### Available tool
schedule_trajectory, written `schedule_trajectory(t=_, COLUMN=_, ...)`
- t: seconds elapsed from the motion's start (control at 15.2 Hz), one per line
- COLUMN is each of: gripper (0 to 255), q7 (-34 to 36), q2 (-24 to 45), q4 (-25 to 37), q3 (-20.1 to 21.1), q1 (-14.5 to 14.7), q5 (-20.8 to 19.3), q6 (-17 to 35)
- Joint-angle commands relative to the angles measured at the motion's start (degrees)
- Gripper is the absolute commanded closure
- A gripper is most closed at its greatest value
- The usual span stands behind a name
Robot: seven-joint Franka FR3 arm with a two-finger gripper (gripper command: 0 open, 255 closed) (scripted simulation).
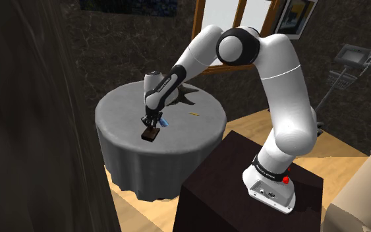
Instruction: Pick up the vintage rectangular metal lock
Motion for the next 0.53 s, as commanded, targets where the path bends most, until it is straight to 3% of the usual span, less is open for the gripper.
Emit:
schedule_trajectory(t=0.0, gripper=255, q7=0.01, q2=-1.23, q4=-0.35, q3=0.06, q1=0.00, q5=0.05, q6=-0.88)
schedule_trajectory(t=0.46, gripper=255, q7=-0.17, q2=-5.66, q4=-1.26, q3=0.30, q1=-0.19, q5=0.31, q6=-4.40)
